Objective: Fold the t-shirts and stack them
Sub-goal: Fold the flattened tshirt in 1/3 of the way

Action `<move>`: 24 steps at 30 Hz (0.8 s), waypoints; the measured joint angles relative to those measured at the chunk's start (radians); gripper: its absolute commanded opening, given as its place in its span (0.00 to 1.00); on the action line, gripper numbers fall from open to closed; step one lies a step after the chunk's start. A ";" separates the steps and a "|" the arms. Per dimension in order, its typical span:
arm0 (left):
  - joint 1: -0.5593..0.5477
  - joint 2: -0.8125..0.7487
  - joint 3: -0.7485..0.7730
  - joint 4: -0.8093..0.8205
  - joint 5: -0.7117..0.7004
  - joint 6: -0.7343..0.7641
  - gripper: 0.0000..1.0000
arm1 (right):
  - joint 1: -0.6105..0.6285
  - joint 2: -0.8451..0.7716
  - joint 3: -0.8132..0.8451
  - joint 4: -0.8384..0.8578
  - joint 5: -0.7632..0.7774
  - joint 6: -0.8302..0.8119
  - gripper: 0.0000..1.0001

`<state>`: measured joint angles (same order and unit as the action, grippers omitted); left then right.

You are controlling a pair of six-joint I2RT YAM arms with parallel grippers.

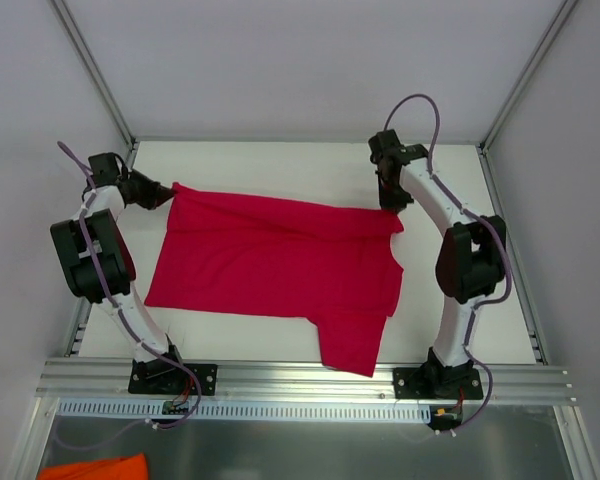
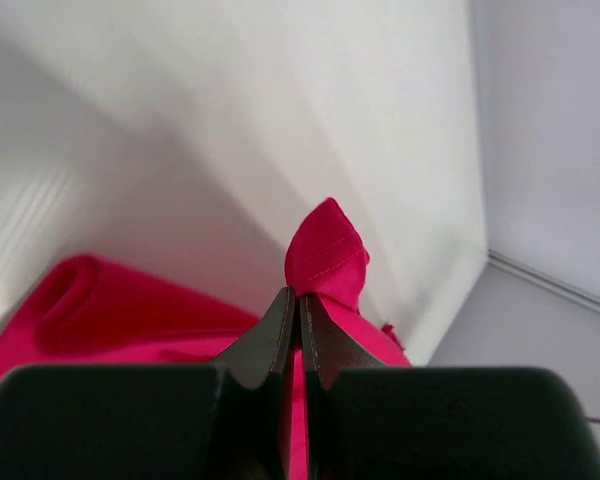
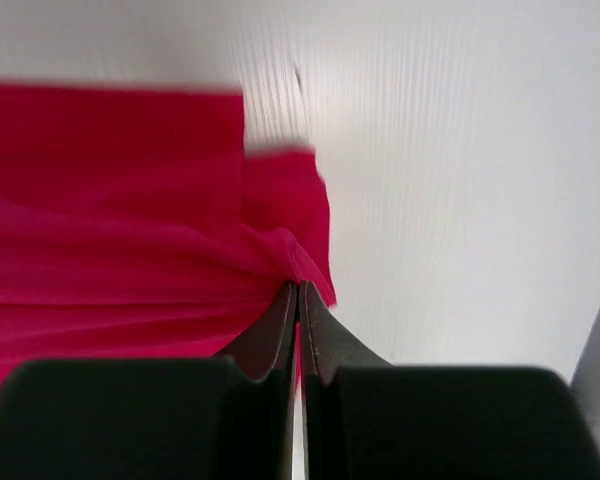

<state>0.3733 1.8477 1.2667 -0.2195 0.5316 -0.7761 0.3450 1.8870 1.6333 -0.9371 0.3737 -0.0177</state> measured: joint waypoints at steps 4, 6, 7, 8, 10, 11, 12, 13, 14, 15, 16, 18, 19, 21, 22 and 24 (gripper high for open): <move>0.000 0.143 0.183 0.081 0.062 -0.053 0.00 | -0.021 0.187 0.321 0.051 0.004 0.002 0.01; 0.000 0.208 0.292 0.084 0.078 -0.063 0.00 | -0.027 0.269 0.453 0.083 0.005 -0.001 0.01; 0.000 0.227 0.330 0.085 0.087 -0.066 0.00 | -0.028 0.290 0.484 0.091 0.004 -0.002 0.01; 0.000 0.241 0.356 0.088 0.092 -0.067 0.00 | -0.030 0.302 0.497 0.099 0.005 -0.004 0.01; 0.000 0.245 0.367 0.088 0.098 -0.067 0.00 | -0.032 0.309 0.494 0.101 0.005 -0.014 0.01; 0.000 0.245 0.367 0.086 0.100 -0.067 0.00 | -0.033 0.309 0.487 0.103 0.006 -0.018 0.01; 0.000 0.245 0.366 0.086 0.102 -0.067 0.00 | -0.034 0.306 0.473 0.113 0.008 -0.022 0.01; 0.000 0.245 0.361 0.086 0.105 -0.066 0.00 | -0.035 0.303 0.453 0.122 0.010 -0.026 0.01; 0.000 0.245 0.354 0.087 0.108 -0.066 0.00 | -0.035 0.296 0.421 0.142 0.011 -0.029 0.01; 0.000 0.245 0.346 0.088 0.111 -0.064 0.00 | -0.036 0.287 0.378 0.154 0.011 -0.034 0.01; 0.000 0.245 0.334 0.088 0.114 -0.063 0.00 | -0.036 0.282 0.344 0.157 0.011 -0.038 0.01; 0.000 0.245 0.306 0.089 0.116 -0.059 0.00 | -0.036 0.267 0.276 0.174 0.011 -0.043 0.01; 0.000 0.245 0.291 0.089 0.115 -0.056 0.00 | -0.036 0.260 0.247 0.176 0.011 -0.046 0.01; 0.000 0.244 0.258 0.087 0.115 -0.047 0.00 | -0.036 0.240 0.190 0.185 0.011 -0.048 0.01; 0.000 0.244 0.243 0.085 0.114 -0.042 0.00 | -0.036 0.229 0.169 0.188 0.011 -0.050 0.01; 0.000 0.239 0.210 0.078 0.106 -0.032 0.00 | -0.036 0.200 0.122 0.201 0.011 -0.052 0.01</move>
<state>0.3729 2.0865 1.4765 -0.1413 0.6373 -0.8085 0.3092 2.0872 1.7557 -0.7357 0.3847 -0.0700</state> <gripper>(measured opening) 0.010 0.018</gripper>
